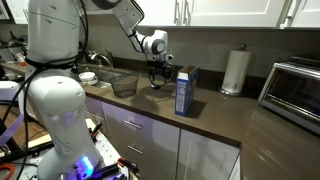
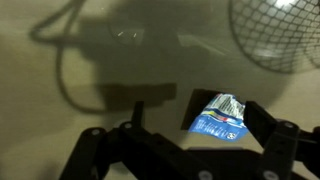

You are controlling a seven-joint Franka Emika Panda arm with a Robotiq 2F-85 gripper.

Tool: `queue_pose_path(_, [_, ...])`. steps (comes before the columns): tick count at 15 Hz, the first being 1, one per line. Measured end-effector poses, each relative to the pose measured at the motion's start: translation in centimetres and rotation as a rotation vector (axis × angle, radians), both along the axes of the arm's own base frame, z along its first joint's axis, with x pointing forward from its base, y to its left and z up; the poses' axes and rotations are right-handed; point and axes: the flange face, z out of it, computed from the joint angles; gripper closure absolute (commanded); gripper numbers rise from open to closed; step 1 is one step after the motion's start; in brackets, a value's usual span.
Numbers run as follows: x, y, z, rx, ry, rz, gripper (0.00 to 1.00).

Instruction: Get the blue item on the table and place it in the blue box

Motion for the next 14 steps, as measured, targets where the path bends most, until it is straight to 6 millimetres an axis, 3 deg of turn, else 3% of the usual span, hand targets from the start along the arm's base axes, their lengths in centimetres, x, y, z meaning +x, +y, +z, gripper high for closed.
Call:
queue_pose_path(8, [2.1,2.3,-2.2,0.074,0.013,0.087,0.0])
queue_pose_path(13, [2.6,3.6,-5.1,0.087,0.049,0.112,0.0])
queue_pose_path(14, [2.6,3.9,-5.8,0.09,0.058,0.115,0.25])
